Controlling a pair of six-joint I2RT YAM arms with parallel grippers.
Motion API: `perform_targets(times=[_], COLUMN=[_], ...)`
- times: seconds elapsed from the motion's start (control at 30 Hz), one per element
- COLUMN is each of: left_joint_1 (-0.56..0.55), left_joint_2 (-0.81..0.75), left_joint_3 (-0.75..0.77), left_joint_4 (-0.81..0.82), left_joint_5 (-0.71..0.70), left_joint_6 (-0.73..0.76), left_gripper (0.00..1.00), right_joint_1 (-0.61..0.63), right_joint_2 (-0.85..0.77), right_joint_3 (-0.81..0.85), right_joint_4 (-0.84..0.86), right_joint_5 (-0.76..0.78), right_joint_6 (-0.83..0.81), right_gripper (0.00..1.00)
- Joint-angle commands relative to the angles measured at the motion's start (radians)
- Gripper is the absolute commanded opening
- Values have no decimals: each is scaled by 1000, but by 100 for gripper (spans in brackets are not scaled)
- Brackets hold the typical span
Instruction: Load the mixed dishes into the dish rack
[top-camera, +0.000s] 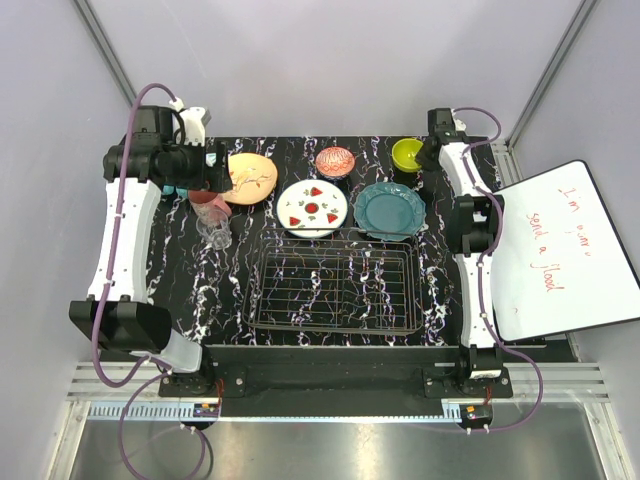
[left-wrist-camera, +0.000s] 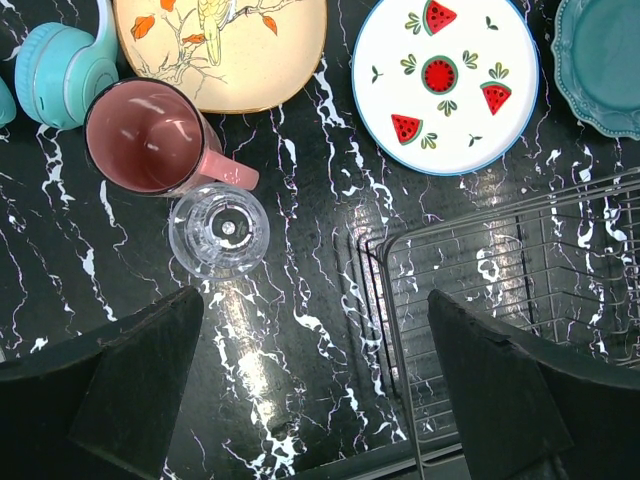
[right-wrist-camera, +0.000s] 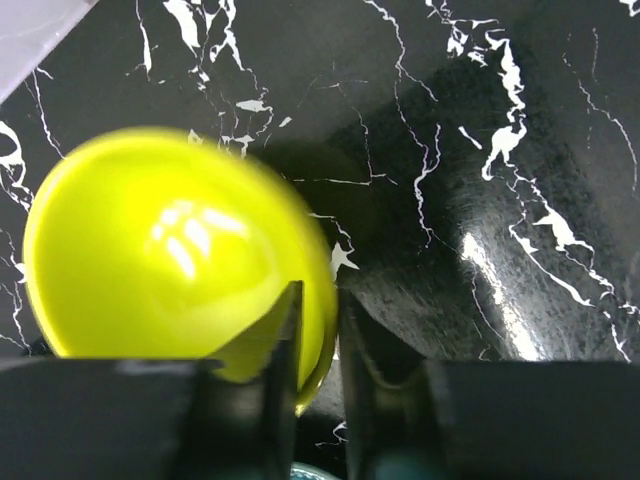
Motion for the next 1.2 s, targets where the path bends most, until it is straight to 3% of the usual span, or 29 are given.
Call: perform_targets(times=[0.0,0.07,0.1,0.27,0.43,0.53,0.67,0.83,0.93,1.0,1.07,1.17], left_joint_1=[6,6,7,7,6,6,6,7,6,6,6,6], left_joint_2=[-38,-43,-43,-69,-92,-103,-123,-132,-141,-147,-153,-159], left_joint_3=[-9,-17,-20,-101,-207,-223,-227,-232,-241,-244,-249,-260], left_joint_4=[37,40,43,77,137,148,155,155,157,157,155,162], left_joint_5=[9,12,14,29,14,14,43,57,61,74,92,94], left_joint_6=[16,13,13,29,50,56,64,78,87,85,84,79], left_gripper=[99,99,99,99,99,99,99,99,99,99,99,98], right_joint_1=[3,3,3,29,113,221,371,577,701,745,752,756], right_joint_2=[-14,-28,-53,-175,-396,-568,-840,-935,-918,-909,-894,-883], right_joint_3=[-18,-29,-33,-33,-39,-171,-482,-619,-658,-656,-632,-645], right_joint_4=[39,40,39,42,16,14,33,-326,-615,-785,-854,-874], right_joint_5=[-10,-9,-9,68,221,371,535,817,1023,1080,1077,979], right_joint_6=[3,0,-3,-84,-241,-319,-392,-371,-226,-94,-26,-64], right_gripper=[16,9,0,0,0,0,0,0,0,0,0,0])
